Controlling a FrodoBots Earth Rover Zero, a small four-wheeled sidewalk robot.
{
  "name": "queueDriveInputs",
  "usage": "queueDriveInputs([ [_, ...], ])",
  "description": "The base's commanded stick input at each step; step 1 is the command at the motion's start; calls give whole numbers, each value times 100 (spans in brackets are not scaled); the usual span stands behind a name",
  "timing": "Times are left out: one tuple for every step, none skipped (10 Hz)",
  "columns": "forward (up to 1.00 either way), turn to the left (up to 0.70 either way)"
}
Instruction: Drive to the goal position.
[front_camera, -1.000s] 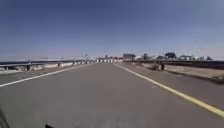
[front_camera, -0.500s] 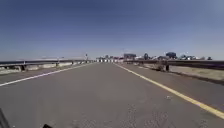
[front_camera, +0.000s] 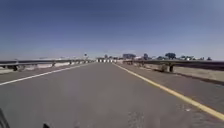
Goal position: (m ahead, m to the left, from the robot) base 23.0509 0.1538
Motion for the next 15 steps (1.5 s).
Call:
queueDriveInputs([
  [100,0],
  [100,0],
  [100,0],
  [100,0],
  [100,0],
  [100,0],
  [100,0],
  [100,0],
  [100,0],
  [100,0],
  [100,0],
  [100,0],
  [100,0],
  [100,0],
  [100,0],
])
